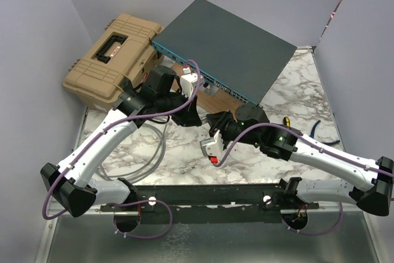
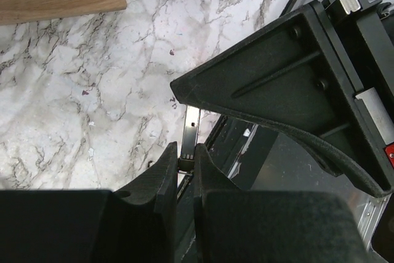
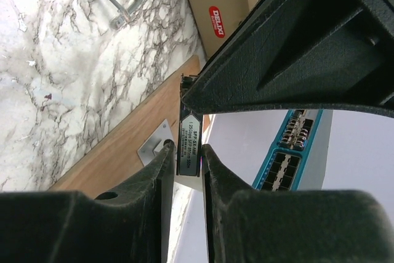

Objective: Insert the plug into the switch port
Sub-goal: Pick up the connector from the center of the board, then insert the connector into the switch port.

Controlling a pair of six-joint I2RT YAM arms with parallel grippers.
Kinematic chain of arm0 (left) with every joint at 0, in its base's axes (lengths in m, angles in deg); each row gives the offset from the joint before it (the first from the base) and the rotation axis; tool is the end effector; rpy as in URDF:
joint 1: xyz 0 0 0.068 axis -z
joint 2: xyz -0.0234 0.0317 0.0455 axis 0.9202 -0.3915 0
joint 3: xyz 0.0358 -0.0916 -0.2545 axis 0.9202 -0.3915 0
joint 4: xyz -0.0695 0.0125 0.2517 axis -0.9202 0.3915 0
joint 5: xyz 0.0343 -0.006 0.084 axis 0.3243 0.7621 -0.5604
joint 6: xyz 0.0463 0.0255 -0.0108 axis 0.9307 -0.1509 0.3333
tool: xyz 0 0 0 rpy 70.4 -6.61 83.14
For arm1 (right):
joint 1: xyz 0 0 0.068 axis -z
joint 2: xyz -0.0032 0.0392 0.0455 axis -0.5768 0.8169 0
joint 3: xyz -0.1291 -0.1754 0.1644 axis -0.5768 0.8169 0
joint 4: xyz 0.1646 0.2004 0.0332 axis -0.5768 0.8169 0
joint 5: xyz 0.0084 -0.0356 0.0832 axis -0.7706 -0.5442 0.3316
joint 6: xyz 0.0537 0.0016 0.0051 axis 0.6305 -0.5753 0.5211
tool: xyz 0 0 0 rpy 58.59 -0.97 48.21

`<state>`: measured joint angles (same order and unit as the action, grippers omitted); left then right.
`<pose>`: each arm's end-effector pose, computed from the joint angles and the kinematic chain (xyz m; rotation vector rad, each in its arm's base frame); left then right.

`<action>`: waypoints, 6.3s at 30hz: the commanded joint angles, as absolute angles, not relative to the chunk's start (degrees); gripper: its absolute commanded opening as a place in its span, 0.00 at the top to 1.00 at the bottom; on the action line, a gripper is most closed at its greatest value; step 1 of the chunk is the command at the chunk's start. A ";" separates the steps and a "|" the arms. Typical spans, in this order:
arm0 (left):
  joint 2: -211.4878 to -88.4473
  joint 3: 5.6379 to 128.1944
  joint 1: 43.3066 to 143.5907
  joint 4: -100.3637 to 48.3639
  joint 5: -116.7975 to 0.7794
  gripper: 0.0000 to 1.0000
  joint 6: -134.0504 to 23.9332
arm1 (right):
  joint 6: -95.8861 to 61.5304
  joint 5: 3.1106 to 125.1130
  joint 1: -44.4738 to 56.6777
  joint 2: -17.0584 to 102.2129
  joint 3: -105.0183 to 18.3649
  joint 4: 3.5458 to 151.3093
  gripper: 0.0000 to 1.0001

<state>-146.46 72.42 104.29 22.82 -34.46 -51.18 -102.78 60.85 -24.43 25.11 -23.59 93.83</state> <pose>0.1910 -0.1692 0.3804 0.8980 2.1973 -1.0311 0.1255 0.2196 0.3308 -1.8899 0.6648 -0.1376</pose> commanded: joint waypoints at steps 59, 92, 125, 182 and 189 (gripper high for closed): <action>-119.86 47.57 104.21 -7.79 -26.15 0.30 -17.33 | -58.20 68.63 -24.80 42.83 -63.75 135.87 1.00; -120.61 43.88 104.19 -10.58 -22.76 0.65 -18.47 | -59.24 68.07 -24.82 43.59 -63.40 134.83 1.00; -114.66 36.59 104.19 -18.08 -49.80 1.00 -30.12 | -50.03 57.10 -22.04 36.45 -57.21 118.05 0.25; -131.02 44.75 95.65 -31.67 -69.65 1.00 -46.04 | 34.44 91.56 51.05 36.82 -27.54 58.37 0.05; -131.54 46.35 95.14 -30.32 -66.35 1.00 -43.87 | 42.50 97.11 51.66 41.34 -22.44 45.65 0.08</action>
<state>-130.99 44.05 95.55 -31.84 -70.22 -45.92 35.27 90.53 51.20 39.12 -23.79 57.22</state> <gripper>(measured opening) 0.176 0.930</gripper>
